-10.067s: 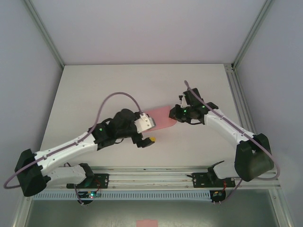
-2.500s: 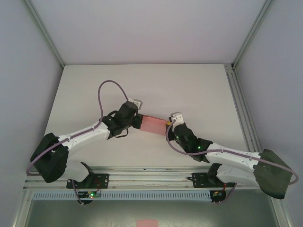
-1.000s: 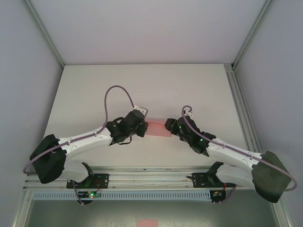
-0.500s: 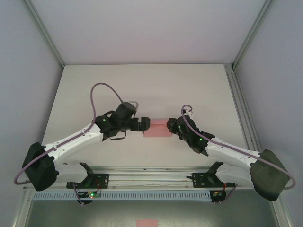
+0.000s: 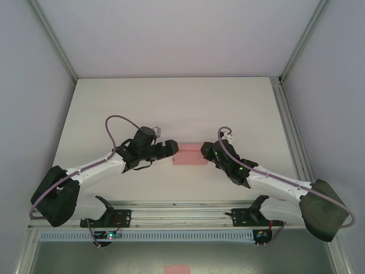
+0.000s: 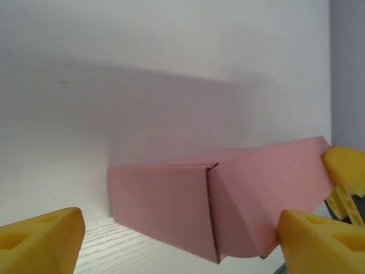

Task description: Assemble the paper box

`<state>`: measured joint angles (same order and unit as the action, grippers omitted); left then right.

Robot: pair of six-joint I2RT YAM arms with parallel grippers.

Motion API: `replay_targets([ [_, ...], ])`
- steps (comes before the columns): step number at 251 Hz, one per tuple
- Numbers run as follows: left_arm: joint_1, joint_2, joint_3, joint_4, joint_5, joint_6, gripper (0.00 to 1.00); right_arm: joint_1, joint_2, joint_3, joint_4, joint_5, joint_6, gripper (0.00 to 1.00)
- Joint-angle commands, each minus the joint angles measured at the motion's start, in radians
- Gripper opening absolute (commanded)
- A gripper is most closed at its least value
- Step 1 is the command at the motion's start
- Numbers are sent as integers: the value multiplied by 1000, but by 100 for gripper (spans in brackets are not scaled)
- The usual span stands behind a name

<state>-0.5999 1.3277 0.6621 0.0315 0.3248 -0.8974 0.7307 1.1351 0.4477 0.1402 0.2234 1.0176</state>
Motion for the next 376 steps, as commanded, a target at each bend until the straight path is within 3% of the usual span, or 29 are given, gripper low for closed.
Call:
replay_targets([
  [1,10,45,-79,84,3,-64,71,6,79,-117,-332,-31,-7,15],
  [18,11,62,-122,128,-1,-87,66,4,68,-129,-328,-31,-7,15],
  [44,10,105,-163,161,0,-115,50,4,53,-148,-321,-31,-17,14],
  [72,11,153,-203,195,18,-146,23,4,32,-193,-271,-48,-44,14],
  [108,9,209,-224,205,42,-132,0,11,18,-237,-236,-22,-105,9],
  [130,10,245,-220,201,68,-113,0,23,18,-281,-153,-32,-165,0],
  [174,9,283,-196,173,86,-81,0,89,-8,-392,99,39,-260,0],
  [216,10,243,-146,84,64,-35,0,136,-150,-391,75,205,-352,0],
  [233,10,217,-124,45,50,-19,0,133,-219,-410,122,206,-409,0],
  [260,10,194,-93,-2,41,10,6,118,-321,-350,13,228,-409,0],
  [269,7,191,-83,-15,33,11,11,111,-353,-324,-33,228,-405,7],
  [297,11,191,-36,-26,39,28,19,76,-431,-259,-123,193,-418,15],
  [326,10,190,51,-80,38,66,37,-2,-438,-191,-212,97,-403,37],
  [354,10,167,120,-136,23,103,48,-60,-393,-88,-259,-18,-512,62],
  [367,11,151,146,-166,13,132,52,-78,-365,-32,-274,-62,-597,68],
  [376,11,138,166,-189,3,144,60,-87,-346,6,-283,-74,-643,73],
])
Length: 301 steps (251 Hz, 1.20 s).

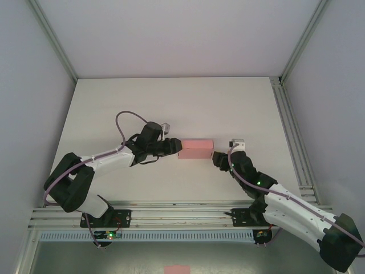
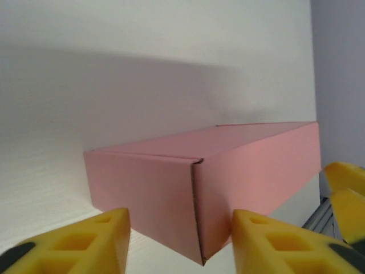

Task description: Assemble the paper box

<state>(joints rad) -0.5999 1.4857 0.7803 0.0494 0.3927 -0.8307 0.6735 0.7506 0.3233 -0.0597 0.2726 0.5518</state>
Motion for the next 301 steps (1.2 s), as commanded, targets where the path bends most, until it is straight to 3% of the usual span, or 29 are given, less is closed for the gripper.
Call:
replay_targets([
  [1,11,-21,50,-209,-66,79,62,-31,40,134,-84,-124,-182,73],
  [20,11,-52,85,-233,-78,105,82,-53,75,198,-72,-220,-315,88],
  [25,12,-59,96,-238,-80,111,87,-58,85,215,-67,-264,-359,97],
  [43,12,-92,144,-278,-95,141,100,-63,130,279,-90,-459,-528,98],
  [65,12,-147,195,-354,-183,185,100,-61,198,346,-143,-609,-774,98],
  [95,20,-256,195,-470,-414,216,100,-62,302,410,-202,-667,-1160,98],
  [117,28,-336,164,-582,-631,202,100,-82,411,499,-228,-623,-1240,98],
  [135,36,-395,127,-651,-741,176,100,-105,522,593,-331,-648,-1322,98],
  [166,45,-488,45,-685,-796,142,100,-112,716,749,-545,-627,-1442,98],
  [199,49,-561,-23,-689,-822,113,100,-128,849,838,-605,-592,-1486,98],
  [218,53,-584,-33,-692,-829,110,100,-134,918,899,-653,-586,-1497,90],
  [247,54,-594,-29,-713,-843,109,100,-121,981,984,-741,-554,-1494,62],
  [258,53,-595,-26,-720,-849,110,100,-107,983,988,-732,-509,-1486,58],
  [265,54,-596,-22,-724,-853,111,100,-95,979,981,-706,-462,-1477,56],
  [280,54,-596,-19,-729,-863,111,100,-59,964,947,-617,-325,-1463,41],
  [301,54,-600,-16,-732,-879,107,100,-1,932,868,-445,-119,-1477,33],
])
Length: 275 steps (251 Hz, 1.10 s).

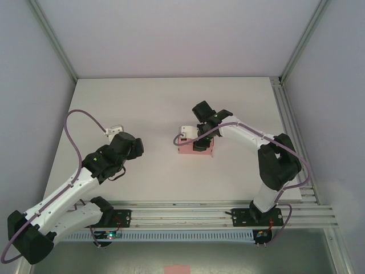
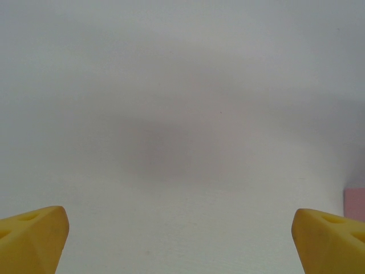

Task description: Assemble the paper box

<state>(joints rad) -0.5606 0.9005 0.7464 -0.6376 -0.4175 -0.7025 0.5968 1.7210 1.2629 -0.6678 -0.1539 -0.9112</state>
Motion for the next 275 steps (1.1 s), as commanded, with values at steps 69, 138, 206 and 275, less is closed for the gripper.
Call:
replay_targets([
  [69,14,-27,10,-33,-71,-29,100,213,-93,-360,684,596,-168,34],
  [138,14,-26,5,-28,-91,-26,100,278,-189,-460,563,477,8,74],
  [206,15,-20,2,13,-129,-9,100,272,-423,-524,530,349,75,98],
  [275,54,32,-70,318,-217,205,100,-24,-713,-646,790,307,622,98],
])
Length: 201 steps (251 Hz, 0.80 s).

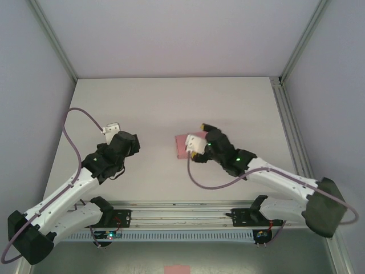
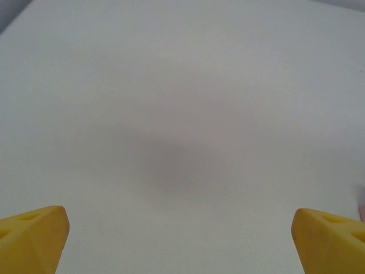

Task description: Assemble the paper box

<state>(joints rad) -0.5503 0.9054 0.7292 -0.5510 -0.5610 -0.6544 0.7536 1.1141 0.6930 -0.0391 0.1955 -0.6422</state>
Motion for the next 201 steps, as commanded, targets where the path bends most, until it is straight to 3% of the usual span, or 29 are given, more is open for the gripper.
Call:
replay_targets([
  [1,47,28,-57,243,-73,163,100,-191,-111,-82,169,-44,364,98],
  [31,149,93,-149,511,-65,273,100,-451,-207,-289,485,-31,618,98],
  [68,272,178,-291,867,-23,392,100,-617,-266,-461,687,-51,715,98],
  [103,318,188,-347,1058,104,470,100,-639,-174,-564,904,-52,631,98],
  [147,333,258,-367,1101,140,602,100,-650,-1,-541,1033,-98,592,98],
  [175,347,392,-436,1344,149,600,100,-654,107,-526,1115,-111,556,98],
  [201,368,417,-377,1251,200,586,100,-664,150,-507,1106,-125,564,98],
])
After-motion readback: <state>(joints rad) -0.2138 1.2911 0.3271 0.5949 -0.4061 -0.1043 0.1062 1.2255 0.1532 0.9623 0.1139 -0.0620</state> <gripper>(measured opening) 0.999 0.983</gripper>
